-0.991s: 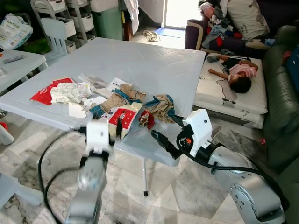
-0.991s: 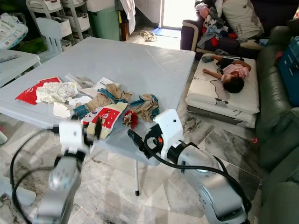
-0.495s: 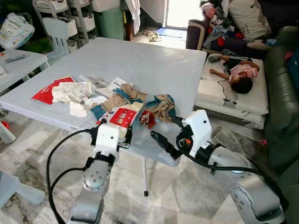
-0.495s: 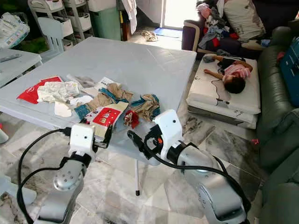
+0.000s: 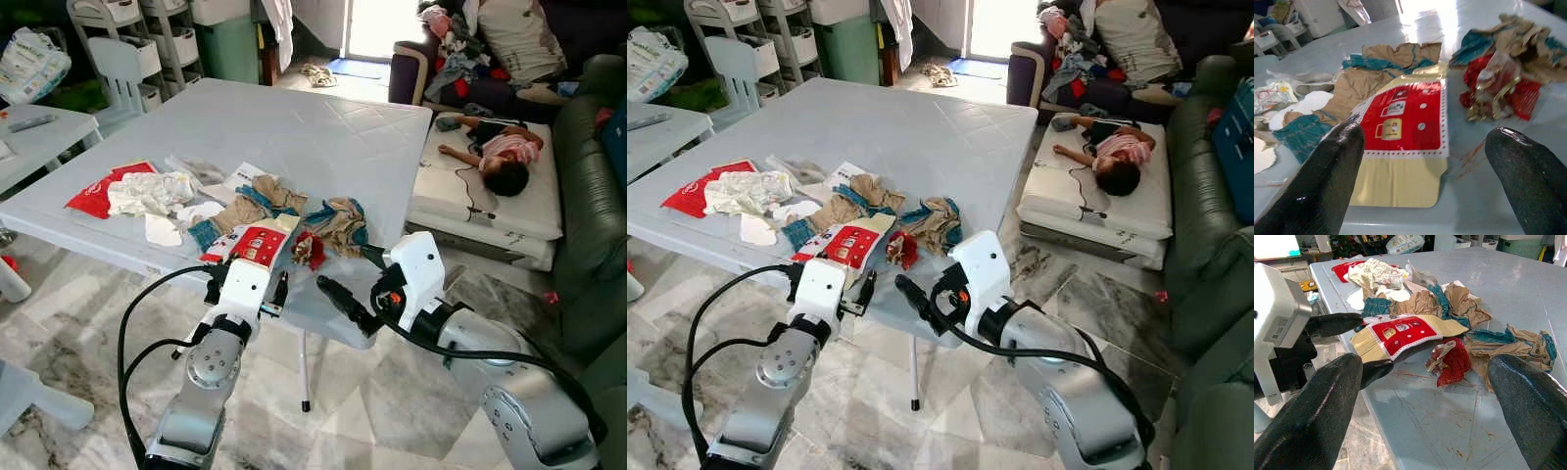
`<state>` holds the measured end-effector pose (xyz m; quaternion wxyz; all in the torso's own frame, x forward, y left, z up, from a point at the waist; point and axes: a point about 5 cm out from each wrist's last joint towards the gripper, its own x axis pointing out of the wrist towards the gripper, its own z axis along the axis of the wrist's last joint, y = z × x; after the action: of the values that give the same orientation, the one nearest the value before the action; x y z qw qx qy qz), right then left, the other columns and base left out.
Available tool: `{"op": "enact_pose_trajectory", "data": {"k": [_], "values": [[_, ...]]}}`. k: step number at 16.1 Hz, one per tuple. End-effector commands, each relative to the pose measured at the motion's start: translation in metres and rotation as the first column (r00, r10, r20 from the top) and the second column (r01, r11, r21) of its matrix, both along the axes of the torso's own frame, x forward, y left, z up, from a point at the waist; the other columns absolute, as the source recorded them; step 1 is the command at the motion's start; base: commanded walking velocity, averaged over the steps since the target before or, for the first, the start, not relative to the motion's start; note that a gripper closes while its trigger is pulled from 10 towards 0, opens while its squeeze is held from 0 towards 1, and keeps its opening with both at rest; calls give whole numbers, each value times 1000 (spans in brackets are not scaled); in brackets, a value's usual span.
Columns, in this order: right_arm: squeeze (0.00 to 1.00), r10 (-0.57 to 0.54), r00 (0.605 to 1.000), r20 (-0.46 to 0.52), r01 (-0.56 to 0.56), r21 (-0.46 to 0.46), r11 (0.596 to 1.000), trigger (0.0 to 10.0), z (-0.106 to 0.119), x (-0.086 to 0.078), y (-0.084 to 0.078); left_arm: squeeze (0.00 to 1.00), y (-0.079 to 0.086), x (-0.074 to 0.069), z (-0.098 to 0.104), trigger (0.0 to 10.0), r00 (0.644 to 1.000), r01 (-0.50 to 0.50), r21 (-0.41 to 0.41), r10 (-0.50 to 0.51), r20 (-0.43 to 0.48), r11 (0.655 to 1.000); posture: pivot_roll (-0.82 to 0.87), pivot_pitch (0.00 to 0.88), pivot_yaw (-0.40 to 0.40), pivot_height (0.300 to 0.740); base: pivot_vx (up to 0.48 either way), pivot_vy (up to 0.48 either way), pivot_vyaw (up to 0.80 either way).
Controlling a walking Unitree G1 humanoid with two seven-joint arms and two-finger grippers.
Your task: Picking trash to rubbish bin
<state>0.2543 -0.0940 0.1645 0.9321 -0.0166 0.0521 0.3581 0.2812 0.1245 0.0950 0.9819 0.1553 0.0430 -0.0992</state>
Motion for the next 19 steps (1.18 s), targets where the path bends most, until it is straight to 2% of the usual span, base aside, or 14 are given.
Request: {"op": "enact_pose_trajectory", "data": {"k": [1, 4, 5, 8, 11, 12, 15, 16, 17, 19], "values": [[0, -7, 1000, 18, 7, -4, 1000, 10000, 5, -1, -3, 1000, 1, 4, -2, 10000, 1000, 6, 35, -5, -22, 999, 10, 0, -34, 740, 0, 0, 0], [0, -5, 1000, 17, 5, -4, 1000, 10000, 5, -1, -2, 1000, 3, 10, -8, 10000, 999, -5, 73, 8, -47, 997, 10, 0, -34, 740, 0, 0, 0], [0, -4, 1000, 16, 4, -4, 1000, 10000, 4, -2, -2, 0, 5, 14, -10, 10000, 998, -10, 81, 15, -55, 997, 10, 0, -34, 740, 0, 0, 0], [0, 0, 1000, 15, 0, -2, 1000, 10000, 6, -3, -2, 0, 5, 27, -11, 10000, 997, 6, 88, 1, -74, 996, -5, 0, -37, 740, 0, 0, 0], [0, 69, 997, -24, -68, 26, 997, 10000, 5, -12, 3, 0, 2, 35, -12, 10000, 997, 16, 95, -9, -77, 995, -21, 0, -29, 740, 0, 0, 0], [0, 117, 992, -43, -116, 17, 993, 10000, 3, -19, 5, 0, 1, 40, -14, 10000, 996, 19, 100, -11, -86, 995, -34, 0, -29, 740, 0, 0, 0], [0, 115, 992, -49, -115, 2, 993, 10000, 2, -21, 3, 0, -3, 41, -21, 10000, 995, 15, 104, -4, -102, 994, -45, 0, -30, 740, 0, 0, 0], [0, 115, 992, -49, -115, 1, 993, 10000, 2, -21, 3, 0, -3, 41, -21, 7059, 995, 15, 103, -5, -101, 995, -46, 0, -32, 740, 0, 0, 0], [0, 115, 992, -52, -115, 0, 993, 10000, 3, -21, 2, 0, -3, 41, -22, 0, 995, 10, 104, 0, -96, 995, -45, 0, -34, 740, 0, 0, 0], [0, 120, 991, -55, -120, -4, 993, 10000, 3, -21, 1, 0, 0, 43, -24, 0, 996, 0, 101, 9, -94, 995, -40, 0, -38, 740, 0, 0, 0]]}}
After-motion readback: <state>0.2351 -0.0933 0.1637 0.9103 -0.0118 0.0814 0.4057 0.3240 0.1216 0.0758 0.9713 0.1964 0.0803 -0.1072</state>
